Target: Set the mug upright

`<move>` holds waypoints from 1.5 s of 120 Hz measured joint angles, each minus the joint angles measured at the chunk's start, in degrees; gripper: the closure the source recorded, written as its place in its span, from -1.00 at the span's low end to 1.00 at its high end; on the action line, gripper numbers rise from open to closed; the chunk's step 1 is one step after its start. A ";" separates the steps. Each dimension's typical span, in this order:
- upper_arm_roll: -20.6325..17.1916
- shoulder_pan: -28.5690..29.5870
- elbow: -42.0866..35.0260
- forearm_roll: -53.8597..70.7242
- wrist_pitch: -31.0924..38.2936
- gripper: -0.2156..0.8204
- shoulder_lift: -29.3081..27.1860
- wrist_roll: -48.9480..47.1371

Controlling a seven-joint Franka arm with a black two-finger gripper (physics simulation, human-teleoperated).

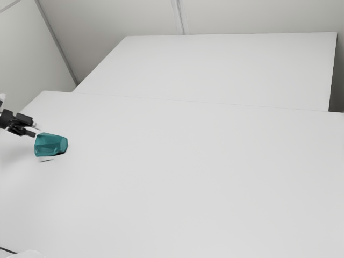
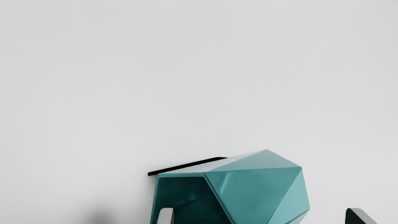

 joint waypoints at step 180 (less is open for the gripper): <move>-0.07 1.40 1.11 -4.71 -4.42 -0.58 3.46 -6.03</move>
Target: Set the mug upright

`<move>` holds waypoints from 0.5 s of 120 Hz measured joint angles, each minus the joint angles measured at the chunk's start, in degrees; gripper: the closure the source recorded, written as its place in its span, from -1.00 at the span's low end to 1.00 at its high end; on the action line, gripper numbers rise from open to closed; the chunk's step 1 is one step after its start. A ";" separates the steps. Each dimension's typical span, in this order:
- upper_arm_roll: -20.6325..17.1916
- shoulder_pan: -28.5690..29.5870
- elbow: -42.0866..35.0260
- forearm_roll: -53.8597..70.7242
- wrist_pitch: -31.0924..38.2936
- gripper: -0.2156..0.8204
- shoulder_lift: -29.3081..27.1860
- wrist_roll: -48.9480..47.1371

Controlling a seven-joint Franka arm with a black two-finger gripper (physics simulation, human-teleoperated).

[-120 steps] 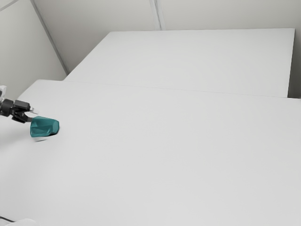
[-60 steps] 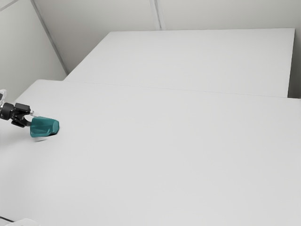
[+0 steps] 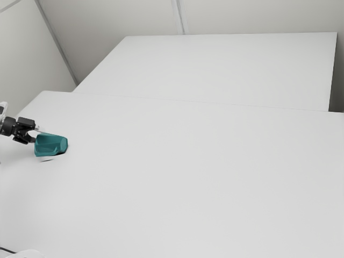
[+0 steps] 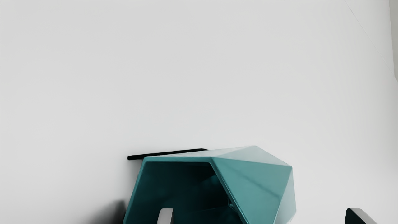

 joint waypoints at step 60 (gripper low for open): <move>-1.70 -0.56 -1.61 -0.51 0.56 -0.58 -0.27 -0.99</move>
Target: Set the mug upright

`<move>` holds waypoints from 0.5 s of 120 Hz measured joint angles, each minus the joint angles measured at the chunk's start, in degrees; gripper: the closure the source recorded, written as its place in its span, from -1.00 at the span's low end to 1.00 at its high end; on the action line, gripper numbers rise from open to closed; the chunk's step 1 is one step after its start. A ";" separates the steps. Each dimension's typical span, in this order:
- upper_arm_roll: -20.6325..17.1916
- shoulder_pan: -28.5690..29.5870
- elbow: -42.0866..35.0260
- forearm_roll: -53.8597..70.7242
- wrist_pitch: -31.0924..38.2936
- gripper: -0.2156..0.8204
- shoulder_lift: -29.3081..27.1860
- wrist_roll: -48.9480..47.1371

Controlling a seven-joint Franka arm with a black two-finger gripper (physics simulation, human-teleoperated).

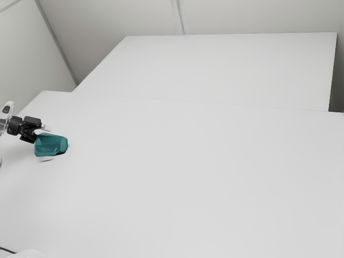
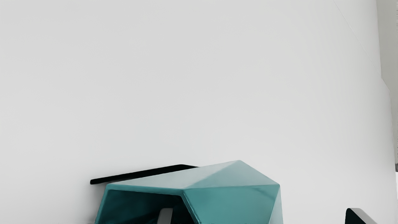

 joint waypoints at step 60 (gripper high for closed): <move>-1.30 0.11 -1.56 0.14 0.09 -0.58 -0.22 -2.27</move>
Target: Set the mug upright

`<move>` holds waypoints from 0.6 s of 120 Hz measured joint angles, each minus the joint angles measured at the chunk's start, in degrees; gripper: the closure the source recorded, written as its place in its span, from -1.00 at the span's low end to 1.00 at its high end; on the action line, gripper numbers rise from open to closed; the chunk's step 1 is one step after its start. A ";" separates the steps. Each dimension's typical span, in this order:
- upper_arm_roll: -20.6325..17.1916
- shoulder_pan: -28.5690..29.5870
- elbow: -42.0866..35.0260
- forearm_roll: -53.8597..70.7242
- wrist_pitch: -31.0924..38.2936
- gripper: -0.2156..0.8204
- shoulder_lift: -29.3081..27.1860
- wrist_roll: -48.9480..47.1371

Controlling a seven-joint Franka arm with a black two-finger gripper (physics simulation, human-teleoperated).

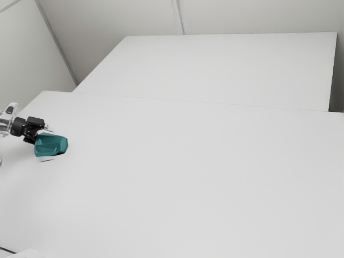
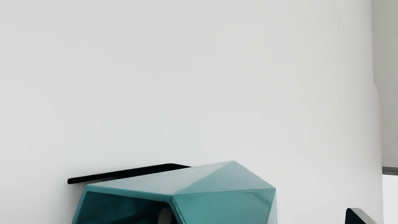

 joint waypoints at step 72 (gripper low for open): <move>-0.88 0.18 -0.94 -0.05 -0.64 0.05 -0.35 -2.94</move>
